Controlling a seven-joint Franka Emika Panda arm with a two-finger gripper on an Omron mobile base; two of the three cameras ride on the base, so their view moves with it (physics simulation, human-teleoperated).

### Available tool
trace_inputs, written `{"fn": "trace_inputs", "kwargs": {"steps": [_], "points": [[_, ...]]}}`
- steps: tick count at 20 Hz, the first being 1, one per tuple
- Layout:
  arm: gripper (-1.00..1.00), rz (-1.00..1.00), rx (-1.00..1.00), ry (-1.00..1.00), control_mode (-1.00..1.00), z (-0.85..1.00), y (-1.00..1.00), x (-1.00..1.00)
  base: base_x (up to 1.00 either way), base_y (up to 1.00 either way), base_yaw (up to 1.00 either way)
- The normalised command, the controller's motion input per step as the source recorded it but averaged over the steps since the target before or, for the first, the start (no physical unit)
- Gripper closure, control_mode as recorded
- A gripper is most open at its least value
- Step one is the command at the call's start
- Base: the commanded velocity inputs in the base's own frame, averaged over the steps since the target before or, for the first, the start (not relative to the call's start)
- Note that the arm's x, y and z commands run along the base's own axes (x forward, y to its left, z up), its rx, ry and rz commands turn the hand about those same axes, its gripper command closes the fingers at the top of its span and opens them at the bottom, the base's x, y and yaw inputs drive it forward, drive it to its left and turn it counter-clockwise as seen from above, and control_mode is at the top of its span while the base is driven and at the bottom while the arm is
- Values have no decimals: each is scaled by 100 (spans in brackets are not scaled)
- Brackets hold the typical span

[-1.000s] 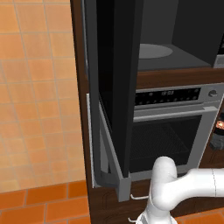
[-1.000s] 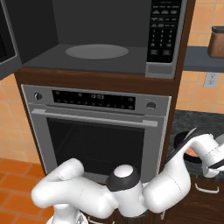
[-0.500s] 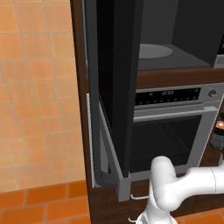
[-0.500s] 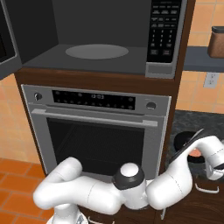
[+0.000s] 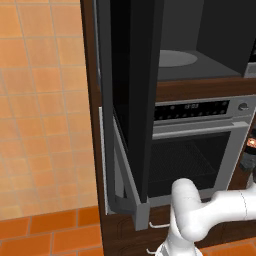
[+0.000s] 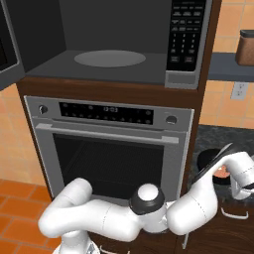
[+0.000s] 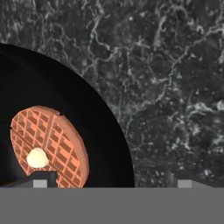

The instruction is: Open the microwave, place the bowl with waffle inside the microwave, then close the microwave door and turn it on.

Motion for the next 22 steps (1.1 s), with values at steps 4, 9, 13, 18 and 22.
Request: {"fn": "trace_inputs", "kwargs": {"steps": [4, 9, 13, 18, 22], "points": [[-100, -8, -12, 0, -100, -29, 39, 45, 0, 0, 0], [100, -8, -14, 0, -100, -37, 18, 3, 0, 0, 0], [100, -8, -8, 0, -100, -17, 16, 0, 0, 0, 0], [100, -7, -2, -1, -100, -9, 3, 0, 0, 0, 0], [100, -2, 0, -12, -100, 0, 0, -13, 0, 0, 0]]}}
